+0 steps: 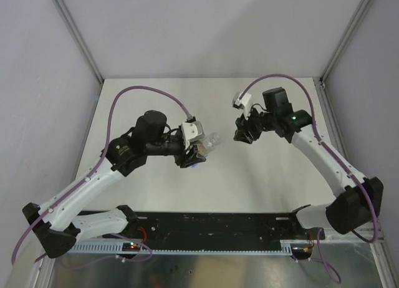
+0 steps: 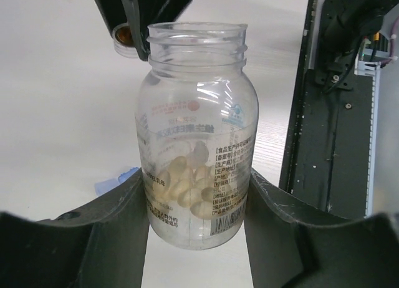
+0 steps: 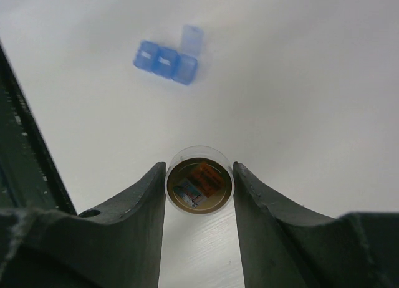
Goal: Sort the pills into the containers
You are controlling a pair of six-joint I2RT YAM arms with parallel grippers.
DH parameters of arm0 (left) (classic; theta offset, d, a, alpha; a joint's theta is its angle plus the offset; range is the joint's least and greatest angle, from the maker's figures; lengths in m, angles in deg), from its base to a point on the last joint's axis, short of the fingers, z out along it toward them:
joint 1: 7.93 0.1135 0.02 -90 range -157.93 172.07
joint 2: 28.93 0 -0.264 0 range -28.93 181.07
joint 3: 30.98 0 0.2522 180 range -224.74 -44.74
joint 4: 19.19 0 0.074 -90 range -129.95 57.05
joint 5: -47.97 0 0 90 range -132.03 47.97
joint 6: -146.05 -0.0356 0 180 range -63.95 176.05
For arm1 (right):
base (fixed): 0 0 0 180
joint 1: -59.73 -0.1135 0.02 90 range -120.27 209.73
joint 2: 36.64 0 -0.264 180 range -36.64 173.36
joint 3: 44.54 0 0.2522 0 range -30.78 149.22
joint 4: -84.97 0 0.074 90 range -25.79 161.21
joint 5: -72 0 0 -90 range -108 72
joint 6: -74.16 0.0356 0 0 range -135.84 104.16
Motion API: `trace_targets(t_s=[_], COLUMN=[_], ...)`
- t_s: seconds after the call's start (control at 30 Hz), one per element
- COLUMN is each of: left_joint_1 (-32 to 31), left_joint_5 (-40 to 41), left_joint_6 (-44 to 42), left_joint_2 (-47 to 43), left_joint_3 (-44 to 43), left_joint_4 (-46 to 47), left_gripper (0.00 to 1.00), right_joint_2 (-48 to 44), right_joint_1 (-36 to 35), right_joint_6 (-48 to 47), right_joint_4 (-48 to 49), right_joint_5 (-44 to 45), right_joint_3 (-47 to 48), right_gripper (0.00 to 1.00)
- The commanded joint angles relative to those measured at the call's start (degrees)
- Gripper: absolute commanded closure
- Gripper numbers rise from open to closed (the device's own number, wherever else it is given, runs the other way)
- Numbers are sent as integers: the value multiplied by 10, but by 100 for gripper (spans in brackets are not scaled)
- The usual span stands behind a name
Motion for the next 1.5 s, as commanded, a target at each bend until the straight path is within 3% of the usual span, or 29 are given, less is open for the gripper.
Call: trace_targets(t_s=[0.0,0.37,0.73,1.2,1.47], left_joint_1=[7,9,9,8,9], left_joint_5=[34,65,78,78,85], left_joint_6=[-11,-19,-27,-30,-28], left_joint_2=[-28,-44,-49,-44,-43], left_joint_3=[7,32,46,47,47], left_joint_4=[9,9,8,8,9], left_gripper=[100,100,100,100,100], right_joint_2=[50,207,298,308,273], right_joint_1=[8,23,50,54,55], right_joint_6=[42,77,90,96,92], right_joint_4=[80,156,156,149,149], right_joint_5=[83,166,173,194,194], right_joint_3=[-34,-57,-57,-57,-57], right_gripper=[92,86,76,32,22])
